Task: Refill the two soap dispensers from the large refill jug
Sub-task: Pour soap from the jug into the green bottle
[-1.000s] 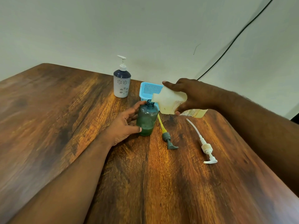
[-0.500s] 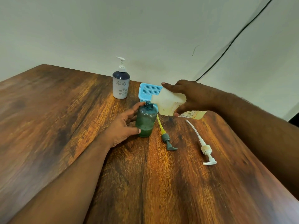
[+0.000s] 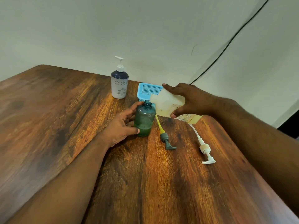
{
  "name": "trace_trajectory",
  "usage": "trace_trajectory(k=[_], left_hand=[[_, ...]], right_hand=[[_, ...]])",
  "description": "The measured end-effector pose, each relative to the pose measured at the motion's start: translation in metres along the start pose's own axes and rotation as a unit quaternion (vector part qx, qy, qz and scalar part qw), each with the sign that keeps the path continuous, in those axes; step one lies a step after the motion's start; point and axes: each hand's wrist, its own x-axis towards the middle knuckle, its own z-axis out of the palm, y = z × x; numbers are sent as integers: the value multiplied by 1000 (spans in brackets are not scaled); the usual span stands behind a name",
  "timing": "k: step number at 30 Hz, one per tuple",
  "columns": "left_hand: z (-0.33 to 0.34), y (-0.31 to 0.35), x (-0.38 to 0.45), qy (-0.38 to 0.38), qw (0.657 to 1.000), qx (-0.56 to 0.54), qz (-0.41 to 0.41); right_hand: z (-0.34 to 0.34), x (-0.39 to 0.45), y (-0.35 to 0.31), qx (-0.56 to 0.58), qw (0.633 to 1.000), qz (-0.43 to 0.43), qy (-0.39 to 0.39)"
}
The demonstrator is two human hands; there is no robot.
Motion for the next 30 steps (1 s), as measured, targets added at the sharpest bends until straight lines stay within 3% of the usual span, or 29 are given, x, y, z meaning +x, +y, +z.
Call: trace_trajectory(k=[9,13,19,30], left_hand=[[3,2,0,1,1000,10,11],[3,0,0,4,1000,14,9],[3,-2,1,7,1000,14,5],[1,-2,0,13,999,46,2]], right_hand=[[45,-27,-6,221,967,65,107],[59,-37,-13,357,919,86,147],[82,-46,-8,534,796,118,258],[109,-50,-10,631,719,129,259]])
